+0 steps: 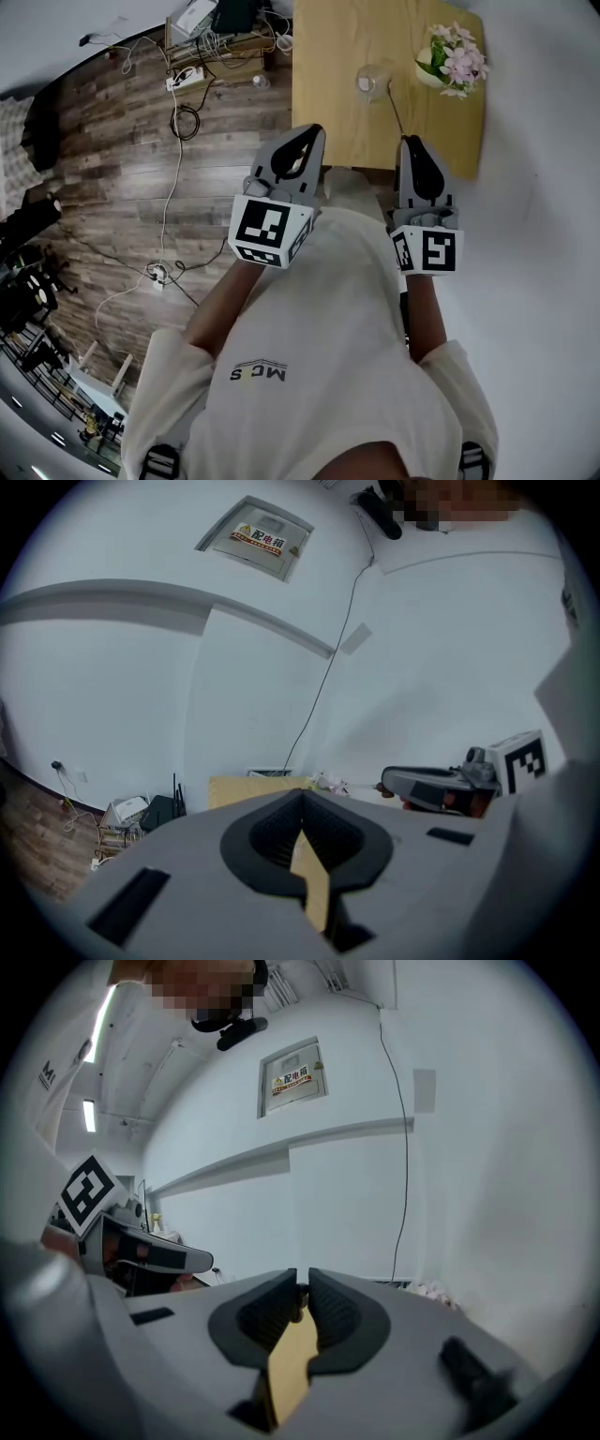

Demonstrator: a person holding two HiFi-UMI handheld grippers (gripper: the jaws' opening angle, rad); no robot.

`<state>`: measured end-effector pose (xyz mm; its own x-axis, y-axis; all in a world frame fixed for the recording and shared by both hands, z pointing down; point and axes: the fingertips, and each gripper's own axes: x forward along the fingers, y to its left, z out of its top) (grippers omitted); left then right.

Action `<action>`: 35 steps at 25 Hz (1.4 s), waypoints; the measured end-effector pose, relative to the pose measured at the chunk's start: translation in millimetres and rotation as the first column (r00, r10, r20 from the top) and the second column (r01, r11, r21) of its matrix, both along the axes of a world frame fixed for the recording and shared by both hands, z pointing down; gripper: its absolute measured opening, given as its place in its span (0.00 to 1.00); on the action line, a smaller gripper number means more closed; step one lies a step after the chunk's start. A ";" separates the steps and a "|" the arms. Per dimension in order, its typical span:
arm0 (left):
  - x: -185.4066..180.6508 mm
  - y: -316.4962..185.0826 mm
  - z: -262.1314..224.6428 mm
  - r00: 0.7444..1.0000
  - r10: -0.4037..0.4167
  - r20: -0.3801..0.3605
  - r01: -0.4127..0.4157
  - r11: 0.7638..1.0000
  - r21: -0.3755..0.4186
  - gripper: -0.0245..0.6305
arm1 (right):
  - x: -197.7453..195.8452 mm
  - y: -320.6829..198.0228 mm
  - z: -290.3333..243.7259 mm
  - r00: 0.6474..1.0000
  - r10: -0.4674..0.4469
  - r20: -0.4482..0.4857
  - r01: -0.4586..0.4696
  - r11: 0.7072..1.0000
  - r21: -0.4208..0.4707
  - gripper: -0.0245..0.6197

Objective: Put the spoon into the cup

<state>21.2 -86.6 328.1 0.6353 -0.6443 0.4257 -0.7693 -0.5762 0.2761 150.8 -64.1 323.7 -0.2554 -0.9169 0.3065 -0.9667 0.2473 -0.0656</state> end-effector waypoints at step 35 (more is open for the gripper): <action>6.9 -26.7 92.2 0.982 -0.154 0.110 0.166 0.980 -0.109 0.05 | 4.0 -76.1 189.0 0.986 -0.158 0.057 0.168 0.943 -0.289 0.12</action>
<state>28.2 -113.3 420.3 0.4780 -0.6760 0.5608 -0.8762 -0.4113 0.2511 154.8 -140.2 512.7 -0.4079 -0.7337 0.5433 -0.9110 0.3663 -0.1893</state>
